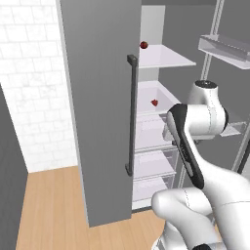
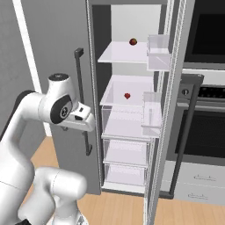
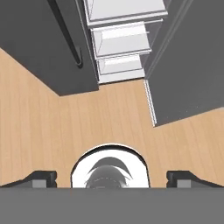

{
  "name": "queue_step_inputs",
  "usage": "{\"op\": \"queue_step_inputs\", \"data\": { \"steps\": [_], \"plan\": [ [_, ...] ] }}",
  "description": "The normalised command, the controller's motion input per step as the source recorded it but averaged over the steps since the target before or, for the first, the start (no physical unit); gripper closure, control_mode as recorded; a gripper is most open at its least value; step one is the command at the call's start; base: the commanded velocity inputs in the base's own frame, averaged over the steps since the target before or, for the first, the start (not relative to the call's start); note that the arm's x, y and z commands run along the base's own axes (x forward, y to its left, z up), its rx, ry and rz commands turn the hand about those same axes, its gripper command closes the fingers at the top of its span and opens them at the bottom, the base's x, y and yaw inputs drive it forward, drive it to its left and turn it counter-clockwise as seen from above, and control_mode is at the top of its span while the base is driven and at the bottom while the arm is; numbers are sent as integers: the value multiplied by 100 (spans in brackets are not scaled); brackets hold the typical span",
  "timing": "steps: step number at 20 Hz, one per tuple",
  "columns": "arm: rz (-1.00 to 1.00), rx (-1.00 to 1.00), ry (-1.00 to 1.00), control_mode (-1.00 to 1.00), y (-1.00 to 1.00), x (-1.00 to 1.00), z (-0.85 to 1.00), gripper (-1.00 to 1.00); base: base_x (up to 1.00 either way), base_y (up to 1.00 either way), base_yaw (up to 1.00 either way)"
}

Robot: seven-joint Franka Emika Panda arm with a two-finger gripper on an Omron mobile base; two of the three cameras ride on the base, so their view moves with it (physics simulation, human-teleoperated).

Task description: Take the strawberry from the fridge and place it on top of the pancake, located on the dining counter.

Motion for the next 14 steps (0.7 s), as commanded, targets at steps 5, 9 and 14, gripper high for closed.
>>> {"op": "queue_step_inputs", "data": {
  "steps": [5, 9, 14],
  "plan": [
    [0, 0, 1, -100, -3, -39, -37, -100, 0, 0, 0],
    [2, 0, -2, -100, 4, -27, -15, -100, 0, 0, 0],
    [0, 0, -2, -100, 5, 0, -1, -100, 0, 0, 0]
  ]
}}
